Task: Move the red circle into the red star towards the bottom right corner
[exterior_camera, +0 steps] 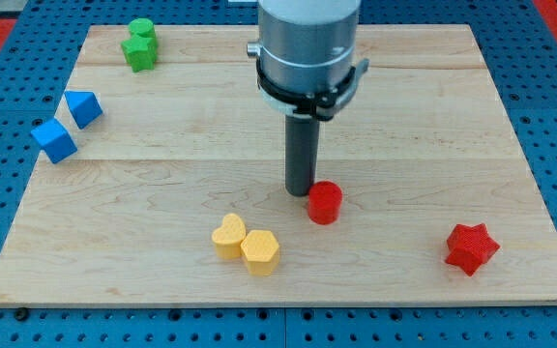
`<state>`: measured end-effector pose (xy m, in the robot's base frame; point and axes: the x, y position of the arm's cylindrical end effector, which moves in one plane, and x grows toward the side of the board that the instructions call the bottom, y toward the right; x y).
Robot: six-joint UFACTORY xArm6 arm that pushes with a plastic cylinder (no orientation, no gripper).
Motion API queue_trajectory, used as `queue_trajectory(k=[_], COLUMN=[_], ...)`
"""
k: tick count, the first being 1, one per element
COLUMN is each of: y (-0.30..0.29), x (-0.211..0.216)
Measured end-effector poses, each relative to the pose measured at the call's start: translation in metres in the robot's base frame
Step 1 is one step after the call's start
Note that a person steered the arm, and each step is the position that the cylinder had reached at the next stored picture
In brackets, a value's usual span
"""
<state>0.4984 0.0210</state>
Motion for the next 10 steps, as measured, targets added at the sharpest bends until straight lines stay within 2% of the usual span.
queue_trajectory(k=[1, 3, 4, 5, 6, 9, 10], y=[0.016, 0.098, 0.107, 0.066, 0.056, 0.12, 0.11], x=[0.025, 0.028, 0.029, 0.027, 0.049, 0.06, 0.055])
